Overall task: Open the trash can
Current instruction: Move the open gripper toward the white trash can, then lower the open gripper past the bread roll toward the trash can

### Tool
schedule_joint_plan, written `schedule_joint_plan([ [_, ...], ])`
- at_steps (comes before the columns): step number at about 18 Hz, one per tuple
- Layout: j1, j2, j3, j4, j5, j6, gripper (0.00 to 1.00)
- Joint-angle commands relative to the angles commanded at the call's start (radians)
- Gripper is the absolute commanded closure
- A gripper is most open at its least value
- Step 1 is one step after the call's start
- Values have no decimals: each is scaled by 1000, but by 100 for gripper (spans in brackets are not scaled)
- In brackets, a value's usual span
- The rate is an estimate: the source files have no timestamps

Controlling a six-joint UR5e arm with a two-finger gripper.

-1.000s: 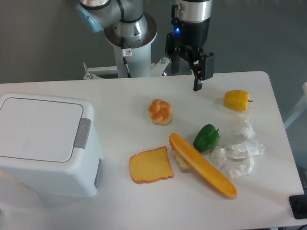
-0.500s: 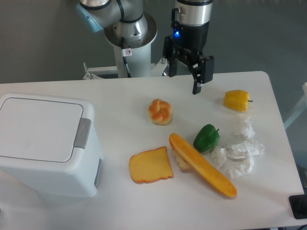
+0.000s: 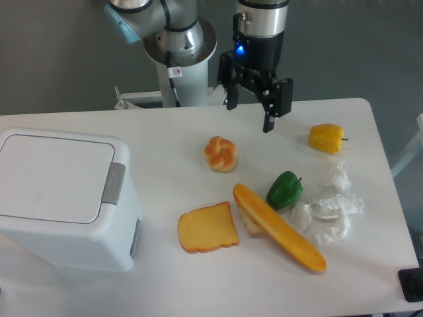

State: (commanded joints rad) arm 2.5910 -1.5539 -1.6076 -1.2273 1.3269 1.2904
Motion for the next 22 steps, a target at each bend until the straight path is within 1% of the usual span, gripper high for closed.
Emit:
schedule_joint_plan([
  [2,-12,-6,2,14,0,-52,0],
  [5,-37,-20,18,12,0,-106,0],
  [9,-48,-31,24,15,-2,-186,0],
  [13,-60,-57,49,18,-3,-327,0],
  [16,-81,-80,71,18,-6,-382,0],
  [18,-91,-86,78,18,-26,-471,0],
  [22,-89,-92,80,26,-126,-670,0],
])
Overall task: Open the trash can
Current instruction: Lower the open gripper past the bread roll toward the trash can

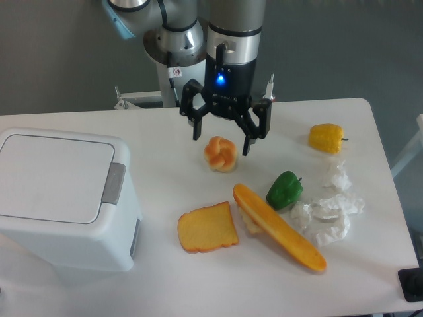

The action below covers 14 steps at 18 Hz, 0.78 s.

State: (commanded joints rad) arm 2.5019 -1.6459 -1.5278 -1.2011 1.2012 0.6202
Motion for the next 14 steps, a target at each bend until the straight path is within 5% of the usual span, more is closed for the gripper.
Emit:
schedule_joint_plan([
  [14,0,-31,14,35,-144,-315,0],
])
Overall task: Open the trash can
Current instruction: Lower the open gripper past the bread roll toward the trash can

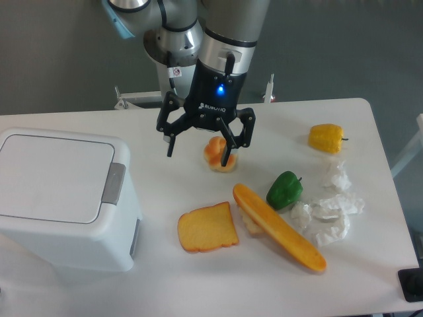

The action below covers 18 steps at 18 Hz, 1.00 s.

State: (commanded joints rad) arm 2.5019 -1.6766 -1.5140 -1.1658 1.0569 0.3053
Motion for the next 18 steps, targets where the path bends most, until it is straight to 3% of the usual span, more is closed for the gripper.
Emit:
schedule_joint_plan([
  [18,-28,-21,-2,15,-57,-34,0],
])
